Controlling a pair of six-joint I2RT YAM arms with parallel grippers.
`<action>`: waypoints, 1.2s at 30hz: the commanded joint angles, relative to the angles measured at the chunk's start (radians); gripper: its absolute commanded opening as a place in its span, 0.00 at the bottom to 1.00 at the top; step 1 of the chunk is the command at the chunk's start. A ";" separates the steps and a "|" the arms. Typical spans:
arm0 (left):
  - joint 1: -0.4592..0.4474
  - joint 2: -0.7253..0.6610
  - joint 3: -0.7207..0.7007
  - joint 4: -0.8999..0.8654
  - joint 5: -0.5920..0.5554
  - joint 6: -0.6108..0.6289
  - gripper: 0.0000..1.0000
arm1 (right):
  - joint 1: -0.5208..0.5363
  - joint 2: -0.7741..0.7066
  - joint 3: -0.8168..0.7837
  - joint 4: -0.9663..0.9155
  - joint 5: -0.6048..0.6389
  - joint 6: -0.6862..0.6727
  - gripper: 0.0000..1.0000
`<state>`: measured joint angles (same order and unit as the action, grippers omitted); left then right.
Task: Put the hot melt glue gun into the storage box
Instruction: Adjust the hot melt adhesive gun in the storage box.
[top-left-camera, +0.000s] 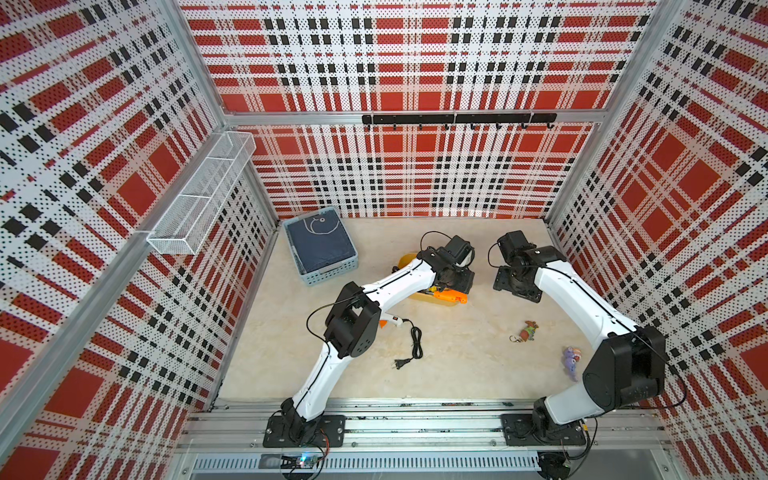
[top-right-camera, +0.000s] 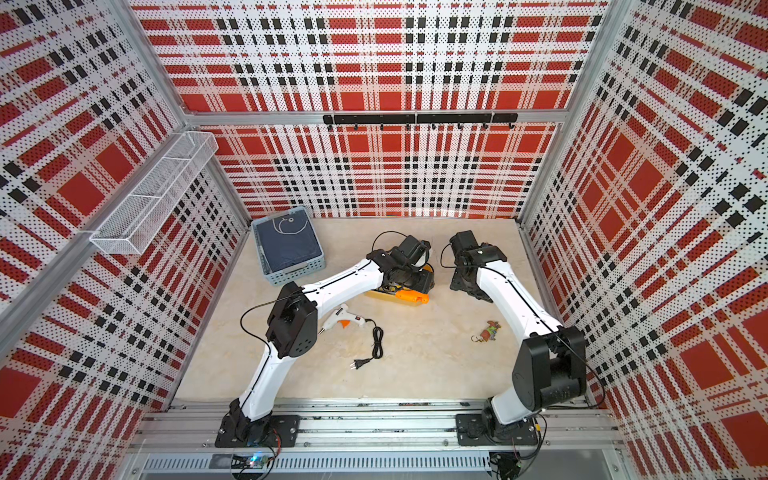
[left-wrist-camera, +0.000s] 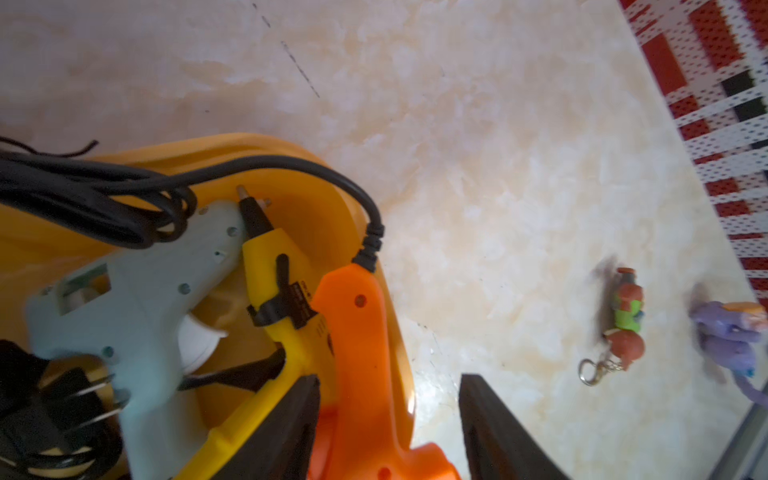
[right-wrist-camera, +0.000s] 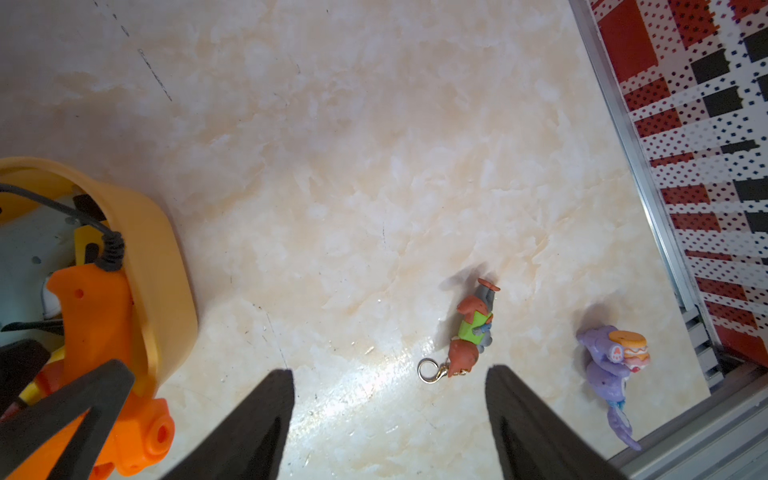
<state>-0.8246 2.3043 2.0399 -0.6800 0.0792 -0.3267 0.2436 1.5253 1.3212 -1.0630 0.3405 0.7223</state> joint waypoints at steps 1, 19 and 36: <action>-0.002 0.027 0.038 -0.036 -0.067 0.041 0.60 | -0.010 -0.018 0.009 -0.004 0.003 -0.008 0.80; 0.010 0.057 0.070 -0.011 -0.212 0.041 0.13 | -0.013 -0.017 0.021 -0.015 0.004 -0.012 0.80; 0.007 0.115 0.022 0.091 -0.196 -0.087 0.29 | -0.014 -0.004 0.043 -0.022 0.008 -0.013 0.80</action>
<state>-0.8196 2.4130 2.1189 -0.5919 -0.1207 -0.3927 0.2394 1.5257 1.3342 -1.0725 0.3401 0.7147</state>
